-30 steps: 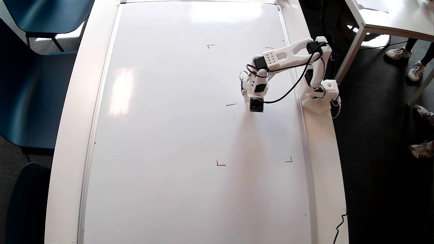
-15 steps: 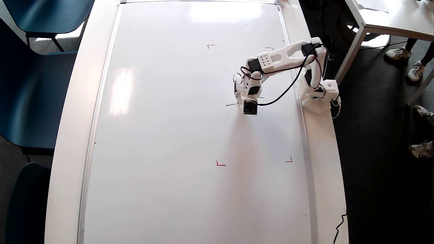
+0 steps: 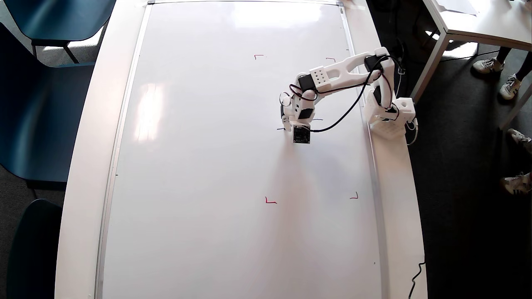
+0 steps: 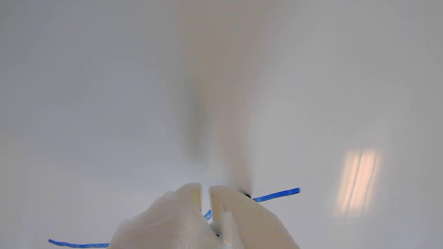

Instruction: Draw on a whiteboard a robot head using a pen attached to the gripper

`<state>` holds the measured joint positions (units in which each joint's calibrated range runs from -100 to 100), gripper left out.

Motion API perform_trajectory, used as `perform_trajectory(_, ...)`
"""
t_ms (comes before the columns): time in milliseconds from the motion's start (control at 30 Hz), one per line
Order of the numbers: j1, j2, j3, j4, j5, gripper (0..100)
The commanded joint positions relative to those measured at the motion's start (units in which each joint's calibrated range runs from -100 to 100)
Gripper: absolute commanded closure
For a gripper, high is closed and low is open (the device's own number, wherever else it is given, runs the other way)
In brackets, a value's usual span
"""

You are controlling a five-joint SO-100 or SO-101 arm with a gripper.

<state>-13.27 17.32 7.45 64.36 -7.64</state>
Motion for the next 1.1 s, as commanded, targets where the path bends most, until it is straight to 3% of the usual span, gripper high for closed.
perform_trajectory(0,0.12,2.68,-2.41,0.28,0.08,99)
perform_trajectory(1067,15.37,4.52,-6.58,0.37,0.24,99)
